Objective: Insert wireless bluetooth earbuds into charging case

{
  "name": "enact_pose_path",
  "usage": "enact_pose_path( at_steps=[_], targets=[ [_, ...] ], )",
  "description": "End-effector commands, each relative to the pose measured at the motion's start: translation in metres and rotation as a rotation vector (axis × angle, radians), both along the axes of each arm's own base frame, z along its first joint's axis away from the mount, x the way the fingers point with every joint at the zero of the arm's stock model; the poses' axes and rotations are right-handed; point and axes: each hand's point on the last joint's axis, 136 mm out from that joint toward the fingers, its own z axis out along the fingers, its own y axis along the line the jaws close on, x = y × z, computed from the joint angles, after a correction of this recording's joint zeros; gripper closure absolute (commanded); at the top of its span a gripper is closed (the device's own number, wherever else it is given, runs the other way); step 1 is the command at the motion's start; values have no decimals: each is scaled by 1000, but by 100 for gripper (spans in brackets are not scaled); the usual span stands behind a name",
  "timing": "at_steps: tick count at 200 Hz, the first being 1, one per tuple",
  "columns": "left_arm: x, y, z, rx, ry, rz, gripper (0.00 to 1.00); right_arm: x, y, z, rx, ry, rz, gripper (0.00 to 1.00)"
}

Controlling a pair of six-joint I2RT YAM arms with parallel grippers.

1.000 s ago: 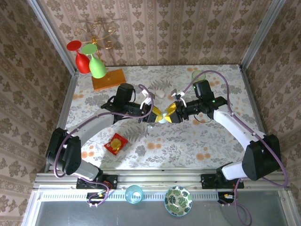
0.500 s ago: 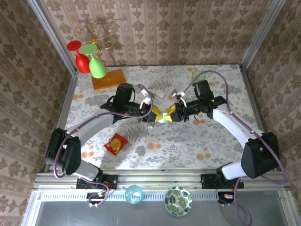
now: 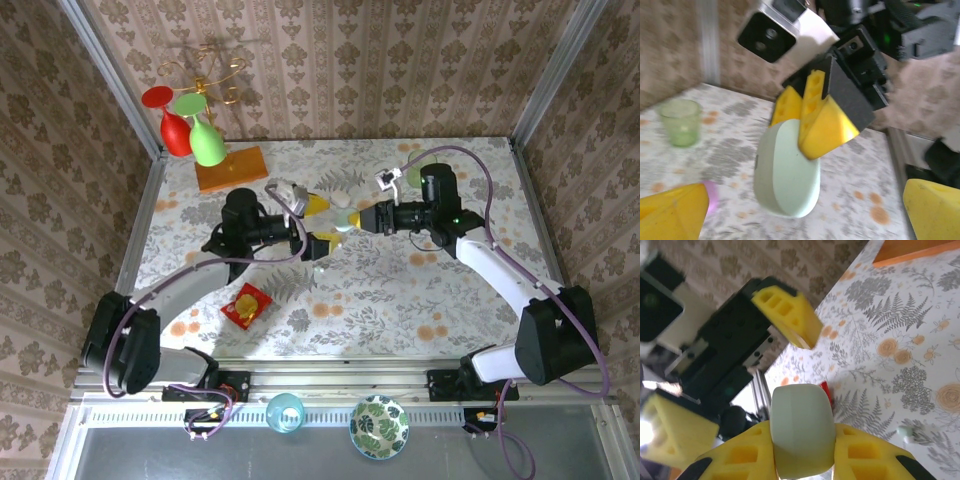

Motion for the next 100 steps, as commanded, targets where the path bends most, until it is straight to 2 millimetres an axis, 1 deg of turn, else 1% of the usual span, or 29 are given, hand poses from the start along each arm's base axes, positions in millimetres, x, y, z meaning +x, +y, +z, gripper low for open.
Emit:
enact_pose_path(
  at_steps=[1,8,17,19,21,33,43,73,100],
  targets=[
    [30,14,18,-32,-163,223,0,21,-5,21,128,166,-161,87],
    [35,16,17,-23,-184,257,0,24,-5,24,163,211,-177,88],
    [38,16,14,-11,-224,280,0,24,-2,34,223,252,-172,88],
    [38,15,13,-8,-237,282,0,28,-1,28,226,274,-171,88],
    [39,16,11,-3,-247,290,0,29,0,28,237,289,-169,89],
    [43,18,8,-4,-313,338,0,30,4,33,299,350,-148,89],
    [43,19,9,-21,-356,354,2,31,5,37,339,379,-148,89],
    [39,16,11,-72,-428,346,4,33,0,45,422,434,-196,93],
    [38,8,12,-106,-433,308,9,27,3,53,496,488,-175,94]
  ],
)
